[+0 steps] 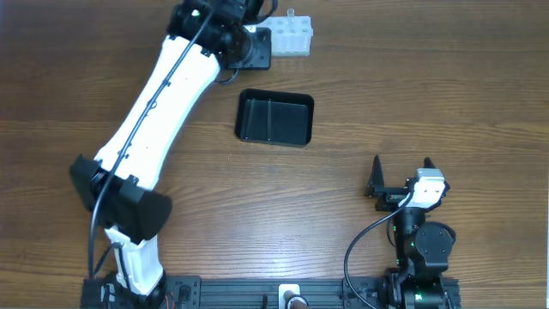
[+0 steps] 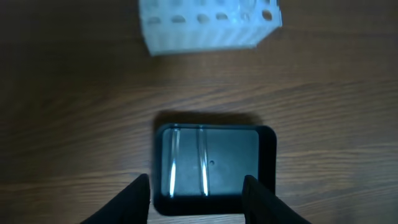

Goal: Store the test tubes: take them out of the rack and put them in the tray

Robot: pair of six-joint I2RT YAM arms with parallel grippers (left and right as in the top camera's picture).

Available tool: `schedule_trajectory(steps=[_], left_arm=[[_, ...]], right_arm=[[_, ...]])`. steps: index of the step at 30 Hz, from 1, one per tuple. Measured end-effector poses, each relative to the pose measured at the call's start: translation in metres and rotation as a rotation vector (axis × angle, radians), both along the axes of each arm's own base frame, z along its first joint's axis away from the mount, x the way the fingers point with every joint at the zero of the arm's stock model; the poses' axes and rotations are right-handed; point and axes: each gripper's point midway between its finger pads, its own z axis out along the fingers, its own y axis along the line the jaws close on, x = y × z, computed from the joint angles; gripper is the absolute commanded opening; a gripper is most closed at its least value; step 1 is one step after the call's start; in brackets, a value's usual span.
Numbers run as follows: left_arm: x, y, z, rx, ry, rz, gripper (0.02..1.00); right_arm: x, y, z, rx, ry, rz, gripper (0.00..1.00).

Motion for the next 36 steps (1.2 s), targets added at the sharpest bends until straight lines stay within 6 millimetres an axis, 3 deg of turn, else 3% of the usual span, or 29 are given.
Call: schedule_trajectory(steps=[4, 7, 11, 17, 25, 36], left_arm=[[-0.013, 0.015, 0.035, -0.002, -0.087, 0.025, 0.634], [-0.028, 0.027, 0.066, -0.031, -0.179, 0.035, 0.996], [-0.054, 0.044, 0.09, -0.082, -0.294, 0.048, 0.998], [-0.096, 0.084, 0.074, -0.083, -0.311, 0.093, 0.996], [-0.108, 0.132, 0.087, -0.196, -0.598, 0.211, 0.998], [-0.138, 0.199, 0.064, -0.241, -0.844, 0.369, 0.998]], right_arm=[[0.0, 0.0, 0.0, 0.0, 0.0, 0.0, 0.991], [0.0, 0.0, 0.0, 0.0, 0.0, 0.0, 0.993], [0.0, 0.0, 0.0, 0.0, 0.0, 0.0, 0.991], [0.0, 0.0, 0.0, 0.0, 0.0, 0.0, 0.991], [0.0, 0.0, 0.0, -0.001, 0.0, 0.0, 0.991], [0.0, 0.0, 0.0, 0.0, 0.0, 0.0, 0.993]])
